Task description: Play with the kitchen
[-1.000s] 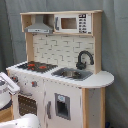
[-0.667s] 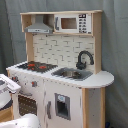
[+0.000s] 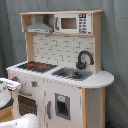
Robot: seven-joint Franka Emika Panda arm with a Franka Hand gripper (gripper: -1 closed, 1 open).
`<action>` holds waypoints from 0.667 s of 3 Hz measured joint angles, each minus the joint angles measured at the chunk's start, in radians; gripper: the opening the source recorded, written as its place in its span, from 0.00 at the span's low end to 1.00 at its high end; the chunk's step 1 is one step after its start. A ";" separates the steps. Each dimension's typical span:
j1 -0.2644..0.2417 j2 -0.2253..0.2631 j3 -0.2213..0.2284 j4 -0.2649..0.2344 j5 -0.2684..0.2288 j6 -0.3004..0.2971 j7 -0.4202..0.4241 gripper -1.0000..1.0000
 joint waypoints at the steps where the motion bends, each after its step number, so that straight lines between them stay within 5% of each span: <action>1: 0.001 0.001 -0.002 0.002 -0.094 -0.006 -0.038 0.00; 2: 0.001 0.013 0.000 0.002 -0.097 -0.006 -0.042 0.00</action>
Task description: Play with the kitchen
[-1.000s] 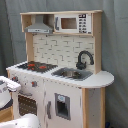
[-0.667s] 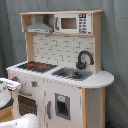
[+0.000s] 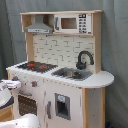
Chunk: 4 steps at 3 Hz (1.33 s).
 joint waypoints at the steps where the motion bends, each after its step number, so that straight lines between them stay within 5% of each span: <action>1: 0.000 0.000 0.000 0.000 0.000 0.000 0.000 1.00; 4: 0.225 0.033 0.014 -0.109 0.014 -0.155 0.054 1.00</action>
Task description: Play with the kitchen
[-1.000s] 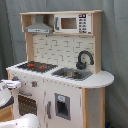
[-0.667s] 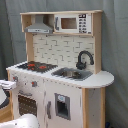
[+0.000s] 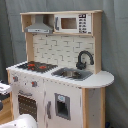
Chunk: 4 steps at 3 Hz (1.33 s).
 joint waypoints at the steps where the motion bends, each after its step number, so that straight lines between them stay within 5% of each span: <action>1: 0.075 0.006 0.012 -0.045 0.001 -0.034 0.039 1.00; 3: 0.224 0.007 0.039 -0.107 0.038 -0.144 0.067 1.00; 4: 0.249 0.009 0.011 -0.207 0.047 -0.140 0.081 1.00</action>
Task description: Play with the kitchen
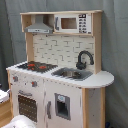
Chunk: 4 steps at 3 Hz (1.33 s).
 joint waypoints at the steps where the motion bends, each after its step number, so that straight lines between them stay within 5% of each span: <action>1: 0.064 0.010 -0.033 -0.074 0.000 0.001 -0.016 1.00; 2: 0.135 0.011 -0.043 -0.146 0.002 0.002 0.032 1.00; 4: 0.181 0.012 -0.020 -0.230 0.022 0.004 0.216 1.00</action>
